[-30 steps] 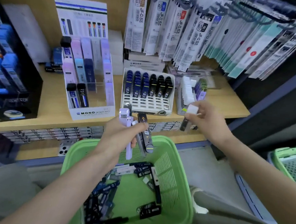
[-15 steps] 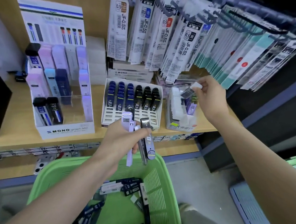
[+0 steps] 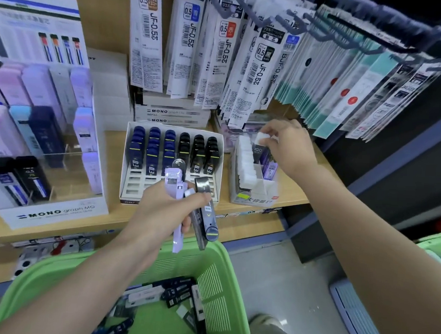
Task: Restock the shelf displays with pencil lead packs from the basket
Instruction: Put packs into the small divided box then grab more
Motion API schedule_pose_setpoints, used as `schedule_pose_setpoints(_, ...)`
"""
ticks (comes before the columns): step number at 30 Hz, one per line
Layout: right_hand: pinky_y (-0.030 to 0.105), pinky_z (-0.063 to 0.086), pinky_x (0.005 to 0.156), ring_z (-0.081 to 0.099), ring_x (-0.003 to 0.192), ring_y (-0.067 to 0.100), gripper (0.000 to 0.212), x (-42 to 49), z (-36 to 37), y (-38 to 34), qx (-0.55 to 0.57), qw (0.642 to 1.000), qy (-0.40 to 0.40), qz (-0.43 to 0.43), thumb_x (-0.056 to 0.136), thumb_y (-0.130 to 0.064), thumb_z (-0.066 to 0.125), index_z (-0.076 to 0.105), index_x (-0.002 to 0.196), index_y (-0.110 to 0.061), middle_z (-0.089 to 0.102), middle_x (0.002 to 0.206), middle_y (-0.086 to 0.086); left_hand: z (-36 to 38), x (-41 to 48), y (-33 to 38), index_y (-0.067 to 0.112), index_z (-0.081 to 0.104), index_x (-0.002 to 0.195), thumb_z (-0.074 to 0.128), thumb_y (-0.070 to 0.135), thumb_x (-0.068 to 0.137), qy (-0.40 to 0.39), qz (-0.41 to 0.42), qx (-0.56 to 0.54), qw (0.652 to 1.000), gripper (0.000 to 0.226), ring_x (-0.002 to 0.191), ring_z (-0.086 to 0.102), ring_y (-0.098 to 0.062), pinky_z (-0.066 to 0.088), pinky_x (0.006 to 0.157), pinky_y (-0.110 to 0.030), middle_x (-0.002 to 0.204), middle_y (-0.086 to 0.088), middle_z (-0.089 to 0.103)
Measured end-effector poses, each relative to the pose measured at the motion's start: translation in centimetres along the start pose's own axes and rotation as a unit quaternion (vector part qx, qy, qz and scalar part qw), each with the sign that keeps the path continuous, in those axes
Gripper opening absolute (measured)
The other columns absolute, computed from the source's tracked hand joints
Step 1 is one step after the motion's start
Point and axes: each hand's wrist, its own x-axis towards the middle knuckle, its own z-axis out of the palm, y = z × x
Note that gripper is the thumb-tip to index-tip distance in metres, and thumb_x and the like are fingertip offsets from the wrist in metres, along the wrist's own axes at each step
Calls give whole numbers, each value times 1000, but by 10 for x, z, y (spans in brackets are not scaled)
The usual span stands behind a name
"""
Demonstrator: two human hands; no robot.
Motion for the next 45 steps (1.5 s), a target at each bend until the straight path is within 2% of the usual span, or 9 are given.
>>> schedule_pose_setpoints(7, 32, 31, 93, 44, 117, 21, 20, -1, 12, 2, -17, 1000, -6, 6, 83, -22, 69, 66, 103, -20, 61, 114, 1, 5, 7, 3, 15, 51, 65, 73, 20, 79, -3, 1, 2, 1000, 27, 41, 37, -15, 35, 55, -27, 43, 1, 41)
schedule_pose_setpoints(13, 35, 30, 96, 42, 119, 25, 24, -6, 11, -7, -64, 998, 19, 19, 90, -14, 57, 60, 113, -17, 58, 120, 4, 3, 9, -1, 15, 50, 69, 74, 19, 79, 10, 3, -9, 1000, 26, 42, 37, -14, 35, 53, -27, 44, 3, 40)
schedule_pose_setpoints(17, 28, 39, 83, 50, 94, 14, 18, -29, -5, -38, 94, 990, 104, 15, 95, -13, 47, 57, 110, -14, 54, 107, 0, -1, 9, -5, 17, 49, 66, 73, 17, 80, 21, -3, -12, 1000, 27, 41, 38, -12, 35, 45, -21, 46, 3, 41)
schedule_pose_setpoints(19, 18, 42, 68, 51, 73, 0, 9, -51, -14, -59, 219, 974, 63, 18, 97, -18, 46, 55, 101, -20, 54, 91, -9, -3, 8, -5, 16, 50, 68, 73, 17, 80, 29, -4, -21, 999, 26, 38, 37, -11, 33, 38, -16, 49, 0, 41)
schedule_pose_setpoints(21, 13, 41, 57, 52, 64, -2, 10, -74, -20, -78, 298, 954, -39, 27, 98, -26, 45, 54, 95, -22, 57, 80, -9, -5, 6, -4, 14, 54, 74, 72, 17, 80, 45, -4, -32, 998, 20, 37, 38, -9, 34, 37, -13, 53, -3, 43)
schedule_pose_setpoints(24, 23, 48, 68, 56, 70, 8, 20, -100, -21, -97, 362, 908, -210, 31, 95, -36, 49, 59, 92, -18, 61, 80, -4, -10, 4, -4, 12, 59, 86, 72, 19, 81, 78, -4, -51, 996, 16, 36, 40, -8, 35, 37, -13, 54, -4, 46)
schedule_pose_setpoints(28, 32, 53, 76, 58, 71, 8, 8, -116, -18, -113, 426, 863, -263, 70, 85, -21, 67, 60, 82, -22, 60, 75, -8, -19, -4, -4, 12, 57, 85, 72, 20, 81, 108, 5, -66, 992, 18, 37, 41, -8, 38, 40, -17, 52, -1, 47)
schedule_pose_setpoints(32, 18, 55, 68, 60, 67, 10, 12, -122, -25, -121, 496, 796, -320, 132, 83, -11, 69, 59, 87, -16, 59, 79, -1, -26, -16, 0, 19, 54, 74, 72, 21, 81, 129, 7, -89, 988, 19, 36, 41, -5, 39, 48, -23, 46, 4, 46)
schedule_pose_setpoints(45, 20, 55, 77, 70, 79, 18, 20, -132, -25, -155, 613, 745, -199, 168, 86, 3, 60, 67, 92, -15, 62, 83, 4, -66, -34, 5, 18, 48, 65, 71, 27, 82, 111, -16, -145, 983, 29, 38, 36, -11, 32, 54, -28, 46, 2, 41)
